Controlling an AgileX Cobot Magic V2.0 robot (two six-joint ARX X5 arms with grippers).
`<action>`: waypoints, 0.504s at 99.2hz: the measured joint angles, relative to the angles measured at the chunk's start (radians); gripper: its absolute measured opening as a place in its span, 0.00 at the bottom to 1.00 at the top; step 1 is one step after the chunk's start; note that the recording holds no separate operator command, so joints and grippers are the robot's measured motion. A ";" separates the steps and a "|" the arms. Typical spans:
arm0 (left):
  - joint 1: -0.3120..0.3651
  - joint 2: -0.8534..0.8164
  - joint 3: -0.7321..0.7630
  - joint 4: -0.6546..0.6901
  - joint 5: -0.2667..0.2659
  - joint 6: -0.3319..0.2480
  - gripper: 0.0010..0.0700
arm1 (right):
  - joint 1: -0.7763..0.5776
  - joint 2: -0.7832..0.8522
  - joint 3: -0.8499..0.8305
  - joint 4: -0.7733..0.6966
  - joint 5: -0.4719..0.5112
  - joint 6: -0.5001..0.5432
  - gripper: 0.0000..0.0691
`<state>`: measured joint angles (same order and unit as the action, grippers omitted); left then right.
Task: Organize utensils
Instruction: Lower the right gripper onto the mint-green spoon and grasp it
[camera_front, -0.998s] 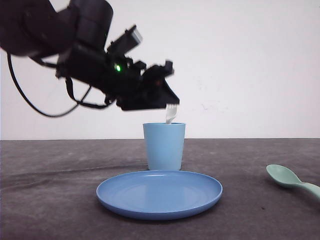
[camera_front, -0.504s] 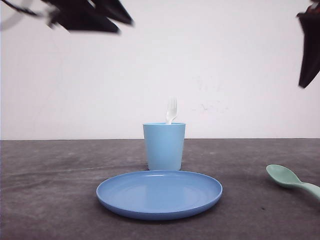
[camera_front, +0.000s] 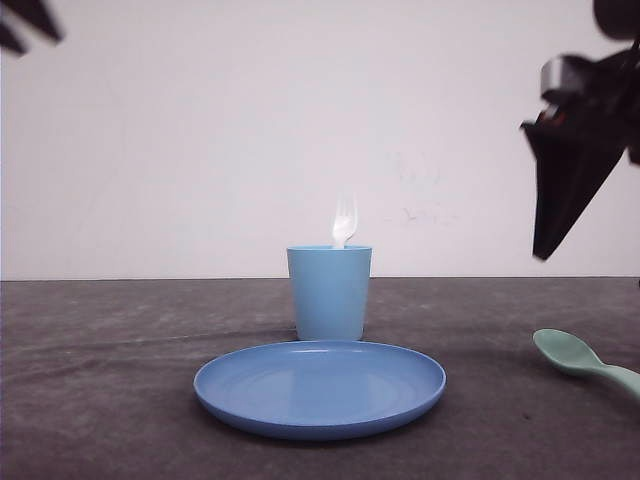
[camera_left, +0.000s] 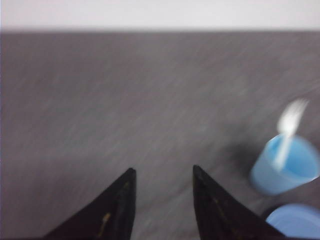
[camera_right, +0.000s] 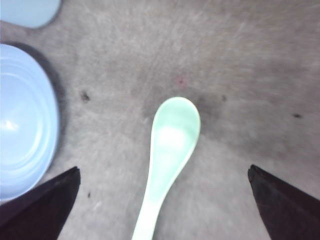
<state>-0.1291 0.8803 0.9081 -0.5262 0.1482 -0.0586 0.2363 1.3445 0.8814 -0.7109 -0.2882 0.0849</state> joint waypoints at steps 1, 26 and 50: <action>0.006 0.000 0.000 -0.010 0.000 0.001 0.27 | 0.001 0.005 0.000 0.003 0.000 0.000 0.98; 0.057 0.002 0.000 -0.085 0.000 0.014 0.27 | 0.045 0.118 0.000 0.090 0.000 0.002 0.86; 0.057 0.002 0.000 -0.085 0.001 0.014 0.27 | 0.078 0.196 -0.001 0.147 0.038 0.011 0.78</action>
<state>-0.0719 0.8825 0.9081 -0.6109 0.1490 -0.0441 0.3145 1.5406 0.8806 -0.5636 -0.2501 0.0963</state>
